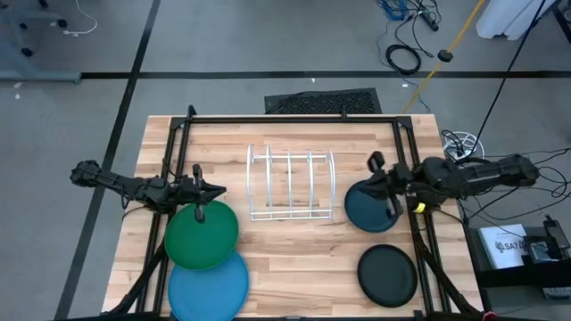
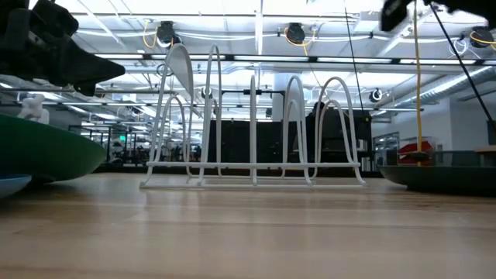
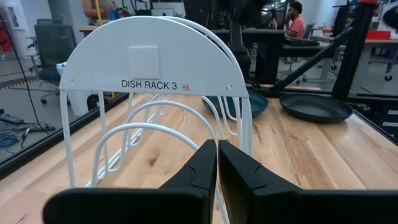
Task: Sort dishes
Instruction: Put the green plate into the white dish rack
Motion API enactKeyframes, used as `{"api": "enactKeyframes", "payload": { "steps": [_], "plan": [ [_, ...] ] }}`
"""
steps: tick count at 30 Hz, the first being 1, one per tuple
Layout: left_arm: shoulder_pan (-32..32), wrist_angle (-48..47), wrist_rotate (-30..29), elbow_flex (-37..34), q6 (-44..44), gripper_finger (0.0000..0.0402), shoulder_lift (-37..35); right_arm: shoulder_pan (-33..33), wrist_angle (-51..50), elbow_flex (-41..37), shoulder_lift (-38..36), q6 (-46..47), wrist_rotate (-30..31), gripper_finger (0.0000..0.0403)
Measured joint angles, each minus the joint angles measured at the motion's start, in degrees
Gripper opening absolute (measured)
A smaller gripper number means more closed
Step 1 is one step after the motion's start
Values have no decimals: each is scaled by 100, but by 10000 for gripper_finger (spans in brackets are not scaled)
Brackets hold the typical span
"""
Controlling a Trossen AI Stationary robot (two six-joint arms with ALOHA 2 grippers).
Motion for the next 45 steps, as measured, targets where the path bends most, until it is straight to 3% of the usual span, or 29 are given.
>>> {"api": "enactKeyframes", "payload": {
  "steps": [3,10,14,17,22,27,30,34,38,41,45],
  "plan": [
    [0,0,0,-1,2,28,0,90,-4,792,1065,6,-402,0],
    [4,351,-253,0,-21,28,1,467,-11,2655,3222,285,-522,0],
    [4,1635,-259,-1,-792,28,-2,675,-114,3823,4360,201,-533,0],
    [2,2841,-226,5,-905,28,9,763,-439,4774,5213,-75,-542,0],
    [0,3998,1025,337,-885,28,11,821,-999,6361,6573,-270,-537,0],
    [0,3068,2285,1135,-963,28,39,819,-1630,7677,7766,-243,-506,0],
    [-2,2226,2307,1667,-1104,28,196,819,-1699,8250,8369,-91,-547,0],
    [-4,1790,2392,2273,-814,28,545,819,-2044,9084,9083,-211,-994,0],
    [-4,1241,2396,2787,-411,30,837,822,-3150,9910,9581,-472,-1150,8],
    [-4,1002,2402,3059,-283,41,1015,857,-4066,10526,9874,-714,-1075,35],
    [-4,947,2409,3195,-162,71,1233,961,-4381,10801,10105,-1199,-781,90]
  ]
}}
